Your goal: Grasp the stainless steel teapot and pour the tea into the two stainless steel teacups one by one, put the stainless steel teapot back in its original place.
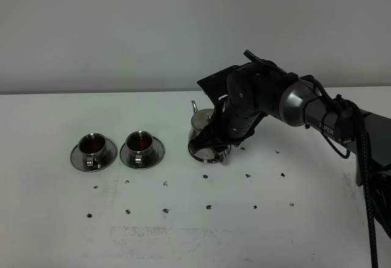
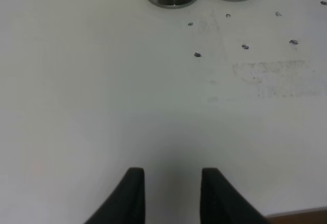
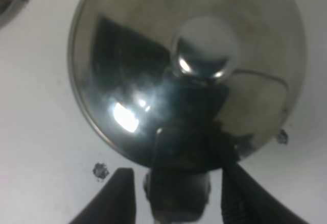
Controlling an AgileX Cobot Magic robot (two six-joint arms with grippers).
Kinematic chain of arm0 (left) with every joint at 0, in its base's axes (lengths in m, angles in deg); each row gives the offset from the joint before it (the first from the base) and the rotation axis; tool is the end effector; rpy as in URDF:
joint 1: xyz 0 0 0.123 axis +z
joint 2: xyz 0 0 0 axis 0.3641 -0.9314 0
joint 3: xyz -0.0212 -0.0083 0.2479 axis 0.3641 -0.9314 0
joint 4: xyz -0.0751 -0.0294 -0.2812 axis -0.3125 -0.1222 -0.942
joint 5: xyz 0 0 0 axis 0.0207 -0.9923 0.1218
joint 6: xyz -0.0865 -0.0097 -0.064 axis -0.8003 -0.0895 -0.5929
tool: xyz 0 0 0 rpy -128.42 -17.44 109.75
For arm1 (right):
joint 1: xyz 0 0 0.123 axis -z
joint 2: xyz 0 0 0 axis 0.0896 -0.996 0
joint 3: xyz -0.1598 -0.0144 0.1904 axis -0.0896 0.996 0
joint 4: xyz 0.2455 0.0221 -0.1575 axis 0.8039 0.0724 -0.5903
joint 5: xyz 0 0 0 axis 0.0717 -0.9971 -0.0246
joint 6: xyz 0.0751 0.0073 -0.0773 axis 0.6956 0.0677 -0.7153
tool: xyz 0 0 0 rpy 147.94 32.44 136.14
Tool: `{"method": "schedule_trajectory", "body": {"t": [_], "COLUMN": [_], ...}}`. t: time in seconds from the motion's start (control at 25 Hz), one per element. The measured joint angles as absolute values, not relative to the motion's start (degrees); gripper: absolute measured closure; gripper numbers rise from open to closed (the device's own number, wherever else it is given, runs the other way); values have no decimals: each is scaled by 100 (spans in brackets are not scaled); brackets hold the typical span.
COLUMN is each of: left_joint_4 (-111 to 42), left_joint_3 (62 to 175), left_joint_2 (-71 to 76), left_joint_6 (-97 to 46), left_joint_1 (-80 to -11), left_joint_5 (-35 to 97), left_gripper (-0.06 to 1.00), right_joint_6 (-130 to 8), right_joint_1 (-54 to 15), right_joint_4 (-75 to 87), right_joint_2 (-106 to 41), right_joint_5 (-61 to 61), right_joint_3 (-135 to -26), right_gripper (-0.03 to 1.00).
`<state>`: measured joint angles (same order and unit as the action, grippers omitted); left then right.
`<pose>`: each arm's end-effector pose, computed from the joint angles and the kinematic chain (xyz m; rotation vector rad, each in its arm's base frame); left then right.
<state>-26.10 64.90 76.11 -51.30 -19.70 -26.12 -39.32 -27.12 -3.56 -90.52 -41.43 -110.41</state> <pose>0.0874 -0.0055 0.2750 0.1205 2.0823 0.0025 0.4403 0.2748 0.1179 -0.8174 2.6243 0.1092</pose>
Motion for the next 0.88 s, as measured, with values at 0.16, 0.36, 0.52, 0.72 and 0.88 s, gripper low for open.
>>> {"method": "schedule_trajectory", "body": {"t": [0.16,0.36,0.52,0.72,0.88], "left_joint_4": [-2610,-2610,-2610,-2610,-2610], "left_joint_3": [6490,6490,6490,6490,6490], "left_joint_2": [7611,7611,7611,7611,7611], "left_joint_6": [-5130,-5130,-5130,-5130,-5130], "left_joint_1": [-1970,-1970,-1970,-1970,-1970], "left_joint_5": [-2612,-2612,-2612,-2612,-2612], "left_gripper": [66,66,66,66,66], "right_joint_6": [-3932,-3937,-3937,-3937,-3932], "right_joint_1": [-2712,-2712,-2712,-2712,-2712], "right_joint_4": [-585,-641,-641,-641,-643], "right_joint_2": [-8693,-7833,-6942,-5400,-4054], "right_joint_5": [-4344,-4317,-3985,-3797,-3986], "right_joint_3": [-11041,-10495,-9305,-7540,-6413], "right_gripper": [59,59,59,59,59]}}
